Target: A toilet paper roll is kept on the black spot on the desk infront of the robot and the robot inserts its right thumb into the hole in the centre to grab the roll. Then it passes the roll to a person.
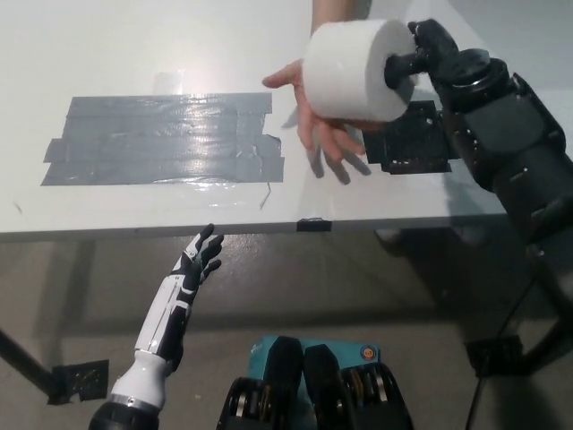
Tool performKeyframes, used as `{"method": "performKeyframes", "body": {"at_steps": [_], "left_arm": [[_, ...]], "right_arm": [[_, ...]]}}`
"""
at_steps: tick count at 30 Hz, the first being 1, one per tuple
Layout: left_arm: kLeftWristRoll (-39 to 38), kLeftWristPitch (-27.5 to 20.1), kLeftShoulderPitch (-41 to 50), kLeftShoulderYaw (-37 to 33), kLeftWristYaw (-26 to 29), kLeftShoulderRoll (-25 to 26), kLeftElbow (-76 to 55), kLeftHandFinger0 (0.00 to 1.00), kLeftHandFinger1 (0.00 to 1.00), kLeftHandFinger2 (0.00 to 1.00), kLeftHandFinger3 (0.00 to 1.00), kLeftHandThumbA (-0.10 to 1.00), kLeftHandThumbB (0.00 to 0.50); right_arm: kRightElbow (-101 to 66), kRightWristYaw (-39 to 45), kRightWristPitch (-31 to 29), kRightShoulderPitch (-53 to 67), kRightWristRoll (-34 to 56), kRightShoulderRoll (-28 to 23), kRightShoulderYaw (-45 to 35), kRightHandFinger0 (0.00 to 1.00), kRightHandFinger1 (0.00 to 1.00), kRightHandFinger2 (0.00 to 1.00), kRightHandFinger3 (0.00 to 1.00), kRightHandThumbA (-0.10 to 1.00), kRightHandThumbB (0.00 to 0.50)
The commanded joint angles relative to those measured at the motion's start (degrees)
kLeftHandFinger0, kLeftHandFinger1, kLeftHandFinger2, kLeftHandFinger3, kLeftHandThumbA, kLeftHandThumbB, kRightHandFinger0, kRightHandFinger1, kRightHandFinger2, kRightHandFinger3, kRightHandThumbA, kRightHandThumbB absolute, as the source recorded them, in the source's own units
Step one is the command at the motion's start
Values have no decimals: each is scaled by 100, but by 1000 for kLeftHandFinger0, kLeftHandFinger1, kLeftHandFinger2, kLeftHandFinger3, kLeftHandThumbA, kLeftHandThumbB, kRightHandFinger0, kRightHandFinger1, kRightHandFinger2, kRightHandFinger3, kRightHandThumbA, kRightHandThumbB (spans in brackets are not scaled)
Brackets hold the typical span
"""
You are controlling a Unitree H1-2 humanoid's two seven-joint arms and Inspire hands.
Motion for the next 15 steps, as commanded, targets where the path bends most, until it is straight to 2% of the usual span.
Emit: {"method": "performKeyframes", "body": {"at_steps": [1,2,3,4,5,6,7,8,9,10,11,12,15], "left_arm": [[106,-44,-212,-31,-66,59,-165,1000,1000,1000,1000,1000,222],[115,-38,-214,-36,-64,59,-170,1000,1000,1000,1000,1000,223],[97,-12,-216,-35,-66,51,-186,1000,1000,1000,1000,1000,231],[82,8,-238,-35,-70,45,-191,1000,1000,1000,1000,1000,232],[88,15,-260,-38,-71,49,-190,1000,1000,1000,1000,1000,234],[99,18,-273,-44,-78,60,-195,1000,1000,1000,1000,1000,230],[107,11,-277,-47,-81,68,-194,1000,1000,1000,1000,1000,230],[113,5,-304,-53,-85,72,-185,1000,1000,1000,1000,1000,227],[118,6,-327,-61,-89,75,-173,1000,1000,1000,1000,1000,226],[127,-4,-338,-66,-81,69,-167,1000,1000,1000,1000,1000,225],[125,-10,-348,-67,-81,67,-162,1000,1000,1000,1000,1000,226],[119,5,-355,-68,-86,64,-165,1000,1000,1000,1000,1000,238],[122,67,-376,-76,-89,54,-191,1000,1000,1000,1000,1000,247]], "right_arm": [[-54,-281,-1093,-801,-859,-184,249,15,11,154,485,-100,209],[-36,-263,-1149,-790,-881,-172,257,3,3,199,550,-100,216],[5,-246,-1188,-796,-946,-142,308,0,143,485,698,-100,224],[37,-234,-1270,-805,-1013,-126,354,0,182,588,749,-100,227],[67,-189,-1257,-835,-1065,-101,386,16,290,752,840,-100,232],[90,-78,-1198,-871,-1116,-89,428,106,483,948,910,-100,239],[121,64,-1140,-911,-1178,-72,480,156,532,949,917,-100,237],[143,350,-954,-987,-1186,-68,508,622,944,1000,942,-100,243],[204,923,-762,-1107,-1198,-77,586,815,1000,1000,1000,50,300],[234,1341,-701,-1175,-1226,-97,649,753,933,1000,1000,176,315],[312,1811,-585,-1278,-1282,-97,749,902,1000,1000,1000,255,340],[353,1982,-554,-1328,-1287,-97,766,1000,1000,1000,1000,272,384],[405,2221,-492,-1434,-1243,-128,729,1000,1000,1000,1000,258,408]]}}
